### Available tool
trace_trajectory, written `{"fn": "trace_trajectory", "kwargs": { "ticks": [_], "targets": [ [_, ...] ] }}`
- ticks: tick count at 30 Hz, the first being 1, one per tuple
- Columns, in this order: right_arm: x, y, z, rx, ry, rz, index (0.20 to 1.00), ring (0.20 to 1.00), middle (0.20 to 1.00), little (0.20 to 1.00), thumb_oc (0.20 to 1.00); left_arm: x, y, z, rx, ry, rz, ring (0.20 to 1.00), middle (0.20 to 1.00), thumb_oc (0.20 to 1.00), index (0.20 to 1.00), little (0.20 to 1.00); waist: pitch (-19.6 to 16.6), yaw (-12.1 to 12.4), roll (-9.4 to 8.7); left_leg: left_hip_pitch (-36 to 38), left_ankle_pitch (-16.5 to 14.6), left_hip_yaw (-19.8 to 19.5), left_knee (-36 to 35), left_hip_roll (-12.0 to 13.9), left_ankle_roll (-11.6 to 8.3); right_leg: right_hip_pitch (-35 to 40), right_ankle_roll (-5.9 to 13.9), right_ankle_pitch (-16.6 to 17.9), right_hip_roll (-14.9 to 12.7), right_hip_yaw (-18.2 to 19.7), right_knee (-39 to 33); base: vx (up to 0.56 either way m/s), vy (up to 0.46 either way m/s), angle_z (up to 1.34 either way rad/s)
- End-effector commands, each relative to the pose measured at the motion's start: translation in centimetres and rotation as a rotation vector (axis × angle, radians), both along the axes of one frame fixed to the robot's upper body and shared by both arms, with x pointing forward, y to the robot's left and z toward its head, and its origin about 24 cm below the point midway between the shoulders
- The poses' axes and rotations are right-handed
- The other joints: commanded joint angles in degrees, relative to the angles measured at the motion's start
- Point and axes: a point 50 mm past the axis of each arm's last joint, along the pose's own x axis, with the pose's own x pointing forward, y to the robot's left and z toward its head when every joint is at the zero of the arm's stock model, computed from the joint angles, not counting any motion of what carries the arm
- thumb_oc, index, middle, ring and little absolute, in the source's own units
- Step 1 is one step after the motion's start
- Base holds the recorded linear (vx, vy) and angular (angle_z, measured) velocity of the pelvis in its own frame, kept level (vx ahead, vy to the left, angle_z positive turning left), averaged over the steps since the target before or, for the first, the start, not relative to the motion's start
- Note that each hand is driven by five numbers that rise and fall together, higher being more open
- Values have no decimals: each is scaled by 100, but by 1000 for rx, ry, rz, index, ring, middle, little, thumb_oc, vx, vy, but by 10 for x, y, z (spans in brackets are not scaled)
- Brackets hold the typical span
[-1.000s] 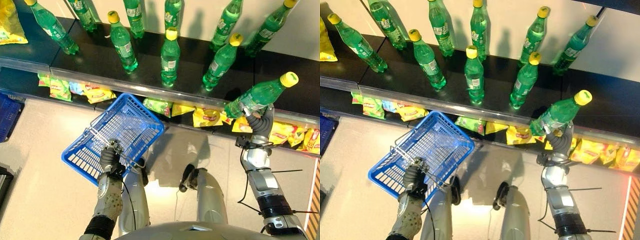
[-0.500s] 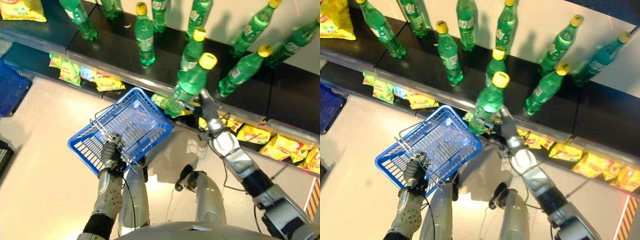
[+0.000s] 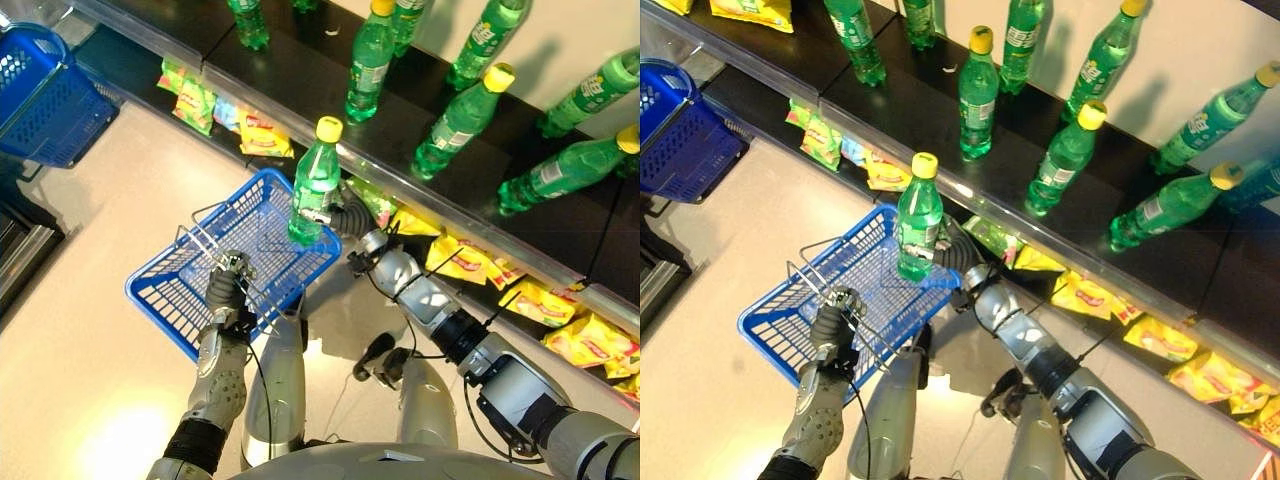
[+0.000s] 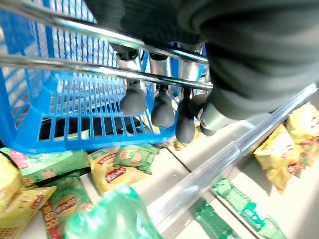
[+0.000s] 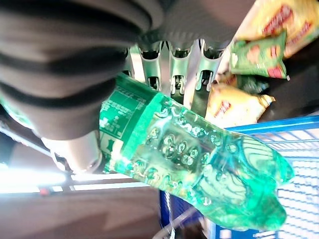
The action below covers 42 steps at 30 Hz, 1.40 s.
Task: Pick up the snacks into the basket
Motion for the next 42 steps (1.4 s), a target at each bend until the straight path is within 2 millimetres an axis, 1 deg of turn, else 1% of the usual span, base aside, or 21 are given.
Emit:
{"fn": "trace_trajectory", "kwargs": {
  "ticks": [1, 2, 3, 4, 5, 7, 8, 10, 15, 17, 22, 23, 24, 25, 26, 27, 30, 35, 38, 39, 42],
  "targets": [
    [3, 36, 47, 103, -157, 113, 200, 200, 200, 200, 200, 6, -18, 60, -3, -305, -105, 200, 200, 200, 200, 200, -258, 163, 191, 88, -424, 139, 317, 55, 144, 116, 590, 858, -29, 200, -404, -31, 17, 5],
    [3, 35, 48, 103, -159, 112, 200, 200, 200, 200, 200, 7, -18, 60, -3, -307, -106, 200, 200, 200, 200, 200, -265, 157, 193, 42, -253, 160, 227, 44, 191, 86, 512, 985, -29, 138, -496, 0, 0, 0],
    [5, 37, 45, 92, -148, 109, 200, 200, 200, 200, 200, 6, -20, 62, -13, -316, -115, 200, 200, 200, 200, 200, -258, 189, 199, 74, -421, 131, 318, 43, 150, 111, 591, 865, -33, 194, -405, -42, 6, 2],
    [10, 45, 42, 53, -132, 104, 200, 200, 200, 200, 200, 5, -26, 70, -23, -352, -157, 200, 200, 200, 200, 200, -241, 267, 234, 37, -417, 93, 347, 13, 162, 102, 595, 867, -46, 171, -385, 0, 0, 0],
    [10, 45, 42, 54, -133, 104, 200, 200, 200, 200, 200, 5, -25, 70, -23, -353, -157, 200, 200, 200, 200, 200, -240, 266, 231, 35, -419, 92, 350, 14, 163, 101, 596, 867, -47, 170, -383, -55, 0, 1],
    [20, 49, 40, 10, -110, 64, 200, 200, 200, 200, 200, 4, -35, 81, -44, -403, -222, 200, 200, 200, 200, 200, -222, 380, 298, 2, -378, 19, 324, -51, 171, 98, 604, 876, -61, 116, -376, -40, -10, 2],
    [20, 49, 40, 10, -110, 63, 200, 200, 200, 200, 200, 5, -35, 82, -43, -403, -222, 200, 200, 200, 200, 200, -219, 379, 296, 1, -378, 16, 324, -51, 170, 100, 604, 877, -60, 113, -376, -32, -15, 7],
    [28, 53, 38, -32, -91, 36, 200, 200, 200, 200, 200, 4, -43, 91, -55, -444, -282, 200, 200, 200, 200, 200, -202, 497, 363, -50, -344, -73, 311, -122, 182, 104, 615, 870, -100, 37, -345, -26, -17, 17],
    [37, 52, 30, -74, -40, -16, 200, 200, 200, 200, 200, 4, -58, 98, -87, -473, -362, 200, 200, 200, 200, 200, -195, 621, 437, -111, -318, -175, 309, -191, 193, 97, 623, 838, -126, -58, -300, -3, -9, 23],
    [37, 55, 25, -63, 6, -25, 200, 200, 200, 200, 200, 5, -66, 100, -99, -481, -403, 200, 200, 200, 200, 200, -185, 683, 493, -147, -310, -219, 326, -215, 196, 67, 633, 818, -142, -78, -238, 13, -7, 13],
    [33, 62, 19, -25, 64, -7, 200, 200, 200, 200, 200, 6, -73, 101, -102, -482, -436, 200, 200, 200, 200, 200, -141, 716, 541, -149, -302, -259, 334, -253, 211, 50, 634, 804, -132, -63, -201, 9, 5, 10],
    [31, 67, 17, -40, 63, 18, 200, 200, 200, 200, 200, 6, -75, 102, -106, -483, -447, 200, 200, 200, 200, 200, -121, 728, 559, -144, -295, -270, 315, -259, 215, 36, 632, 798, -135, -59, -192, 9, 8, 5],
    [31, 67, 17, -40, 63, 18, 200, 200, 200, 200, 200, 6, -75, 102, -106, -483, -447, 200, 200, 200, 200, 200, -120, 728, 559, -143, -295, -269, 314, -259, 215, 36, 632, 798, -136, -59, -192, 6, 14, 4],
    [28, 71, 14, -98, 51, 48, 200, 200, 200, 200, 200, 6, -79, 106, -113, -498, -469, 200, 200, 200, 200, 200, -104, 744, 580, -147, -284, -279, 296, -270, 219, 18, 636, 801, -142, -47, -178, 0, 0, 0],
    [28, 71, 14, -99, 51, 48, 200, 200, 200, 200, 200, 6, -79, 106, -113, -498, -469, 200, 200, 200, 200, 200, -103, 744, 580, -146, -283, -279, 295, -270, 220, 18, 636, 801, -142, -47, -178, 0, 0, 0],
    [29, 73, 10, -155, 49, 51, 200, 200, 200, 200, 200, 5, -83, 109, -129, -510, -494, 200, 200, 200, 200, 200, -92, 763, 602, -174, -277, -291, 297, -289, 227, 8, 642, 795, -147, -60, -177, 0, 0, 0],
    [32, 68, 4, -220, 60, 22, 200, 200, 200, 200, 200, 3, -93, 118, -150, -546, -553, 200, 200, 200, 200, 200, -90, 787, 649, -224, -276, -331, 319, -330, 241, -23, 654, 784, -169, -104, -147, -3, -4, 4],
    [40, 55, -7, -389, 54, -38, 200, 200, 200, 200, 200, -2, -112, 134, -199, -605, -666, 200, 200, 200, 200, 200, -85, 856, 751, -305, -260, -397, 330, -381, 254, -72, 673, 755, -201, -164, -98, -6, 0, 12],
    [44, 49, -8, -444, 47, -58, 200, 200, 200, 200, 200, -4, -115, 137, -206, -617, -696, 200, 200, 200, 200, 200, -64, 894, 786, -320, -255, -424, 334, -402, 266, -86, 682, 758, -209, -183, -85, -3, -9, 13],
    [46, 44, -13, -515, 45, -71, 200, 200, 200, 200, 200, -7, -118, 145, -216, -644, -725, 200, 200, 200, 200, 200, -39, 933, 817, -366, -245, -446, 351, -432, 272, -122, 694, 771, -224, -191, -76, -14, -7, 7],
    [48, 38, -15, -560, 47, -90, 200, 200, 200, 200, 200, -9, -121, 150, -226, -664, -746, 200, 200, 200, 200, 200, -21, 966, 844, -429, -232, -479, 362, -463, 273, -135, 706, 773, -245, -242, -66, -20, -19, 9]
  ]
}}
